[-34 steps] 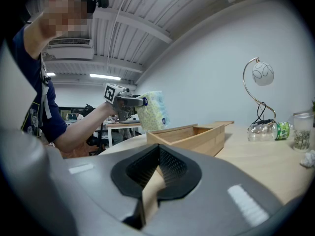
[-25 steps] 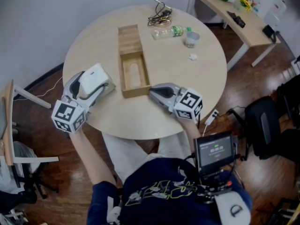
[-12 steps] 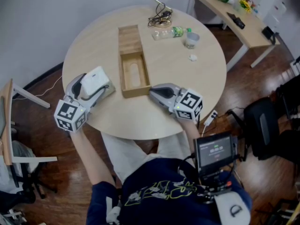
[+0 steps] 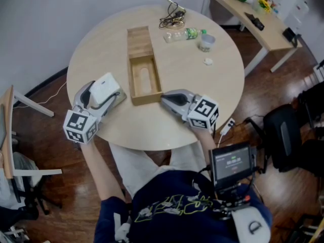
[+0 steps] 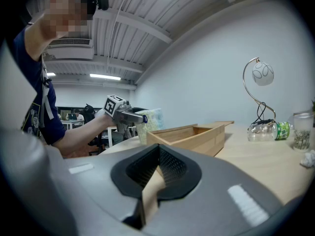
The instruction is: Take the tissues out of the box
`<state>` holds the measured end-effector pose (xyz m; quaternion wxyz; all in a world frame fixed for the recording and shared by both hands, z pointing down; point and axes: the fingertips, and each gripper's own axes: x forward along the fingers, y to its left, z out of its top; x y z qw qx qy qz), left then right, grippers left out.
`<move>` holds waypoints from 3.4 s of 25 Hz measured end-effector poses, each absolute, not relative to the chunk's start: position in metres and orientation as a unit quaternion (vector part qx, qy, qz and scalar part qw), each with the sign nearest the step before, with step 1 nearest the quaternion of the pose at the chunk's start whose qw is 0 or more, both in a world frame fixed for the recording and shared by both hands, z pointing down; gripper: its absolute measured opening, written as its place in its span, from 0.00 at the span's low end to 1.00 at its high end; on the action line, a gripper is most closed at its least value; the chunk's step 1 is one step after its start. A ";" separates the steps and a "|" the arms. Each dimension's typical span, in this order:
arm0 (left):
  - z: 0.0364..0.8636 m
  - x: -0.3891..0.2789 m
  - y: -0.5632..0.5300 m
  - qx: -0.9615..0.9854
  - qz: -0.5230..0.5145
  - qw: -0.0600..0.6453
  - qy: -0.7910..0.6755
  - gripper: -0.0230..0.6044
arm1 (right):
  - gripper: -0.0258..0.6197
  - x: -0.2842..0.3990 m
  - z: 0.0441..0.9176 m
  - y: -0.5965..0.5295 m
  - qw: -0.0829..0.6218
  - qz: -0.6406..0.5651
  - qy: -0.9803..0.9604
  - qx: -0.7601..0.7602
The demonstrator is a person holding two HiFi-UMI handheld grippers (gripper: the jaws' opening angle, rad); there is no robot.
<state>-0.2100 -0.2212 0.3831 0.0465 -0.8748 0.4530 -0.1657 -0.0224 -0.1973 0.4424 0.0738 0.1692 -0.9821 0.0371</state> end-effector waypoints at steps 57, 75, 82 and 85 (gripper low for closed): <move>0.423 -0.169 -0.125 -0.875 -0.106 0.133 0.453 0.67 | 0.04 -0.025 0.437 -0.199 0.073 0.040 -0.981 0.173; 0.436 -0.186 -0.146 -0.867 -0.145 0.048 0.474 0.67 | 0.04 -0.022 0.438 -0.197 0.076 0.039 -0.981 0.172; 0.439 -0.193 -0.163 -0.865 -0.160 0.057 0.472 0.67 | 0.04 -0.023 0.438 -0.198 0.074 0.040 -0.982 0.172; 0.439 -0.194 -0.167 -0.865 -0.158 0.054 0.474 0.67 | 0.04 -0.024 0.437 -0.197 0.072 0.038 -0.982 0.170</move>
